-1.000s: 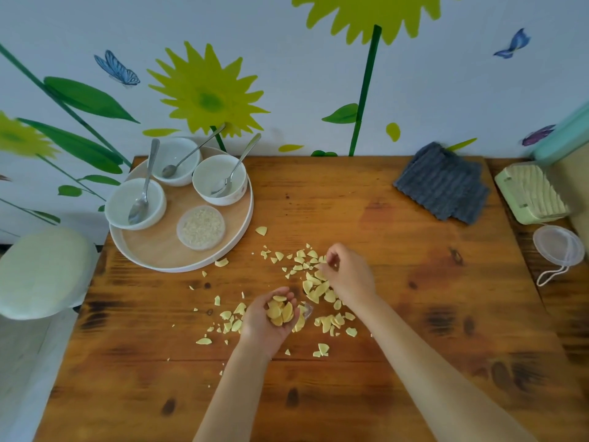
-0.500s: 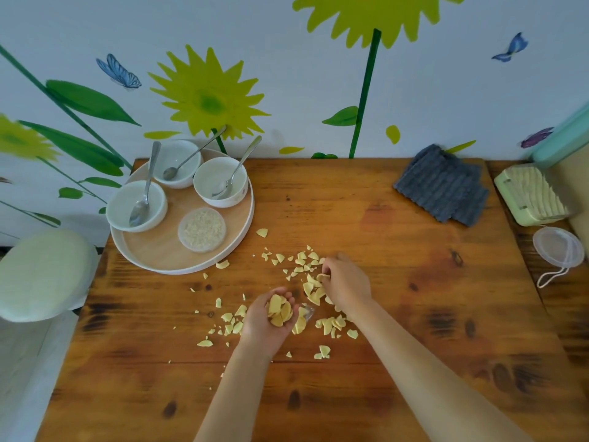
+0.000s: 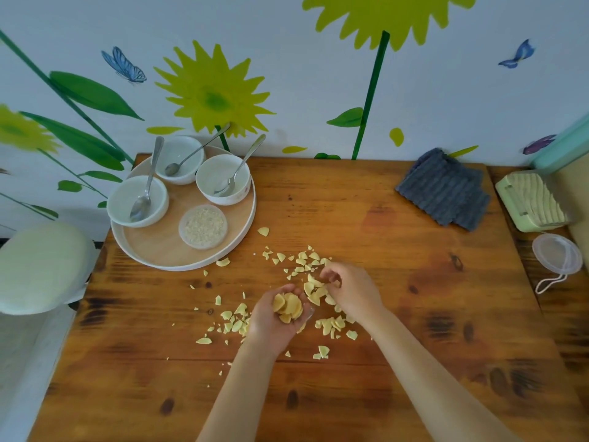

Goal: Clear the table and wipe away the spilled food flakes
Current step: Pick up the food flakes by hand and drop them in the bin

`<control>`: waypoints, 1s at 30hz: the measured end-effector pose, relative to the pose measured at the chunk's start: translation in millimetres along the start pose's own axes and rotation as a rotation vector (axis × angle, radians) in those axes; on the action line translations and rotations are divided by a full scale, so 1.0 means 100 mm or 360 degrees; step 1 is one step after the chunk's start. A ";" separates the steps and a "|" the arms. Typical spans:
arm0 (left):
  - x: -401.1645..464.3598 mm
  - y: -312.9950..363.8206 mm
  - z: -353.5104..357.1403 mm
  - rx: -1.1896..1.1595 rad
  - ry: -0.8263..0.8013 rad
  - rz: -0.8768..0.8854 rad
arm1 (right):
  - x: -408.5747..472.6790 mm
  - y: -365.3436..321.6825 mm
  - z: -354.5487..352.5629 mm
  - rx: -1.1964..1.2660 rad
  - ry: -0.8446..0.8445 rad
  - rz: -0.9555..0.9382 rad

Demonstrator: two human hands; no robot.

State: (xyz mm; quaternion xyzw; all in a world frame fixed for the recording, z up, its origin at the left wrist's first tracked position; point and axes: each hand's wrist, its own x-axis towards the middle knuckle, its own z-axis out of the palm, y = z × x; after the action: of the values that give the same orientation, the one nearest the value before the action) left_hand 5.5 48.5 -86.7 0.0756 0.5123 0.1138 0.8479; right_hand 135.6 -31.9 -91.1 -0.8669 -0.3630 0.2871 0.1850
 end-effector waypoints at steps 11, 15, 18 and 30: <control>-0.04 0.08 -0.17 -0.0089 0.0085 0.0069 | -0.05 0.09 0.18 -0.0078 0.0070 0.0120; -0.04 0.02 -0.14 -0.0073 0.0036 0.0041 | -0.12 -0.07 0.05 0.0580 -0.0086 0.0046; -0.07 0.01 -0.10 -0.0144 -0.0007 -0.0007 | -0.18 -0.25 0.00 0.0824 -0.0435 -0.0058; -0.11 0.09 -0.21 -0.0281 0.0053 0.0058 | -0.03 -0.04 0.42 -0.0044 0.0145 0.0206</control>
State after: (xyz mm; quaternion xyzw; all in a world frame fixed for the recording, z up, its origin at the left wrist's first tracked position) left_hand -18.6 54.5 -85.0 0.0078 0.5128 0.1750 0.8405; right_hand 105.2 -26.9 -120.4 -0.9032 -0.3014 0.2537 0.1704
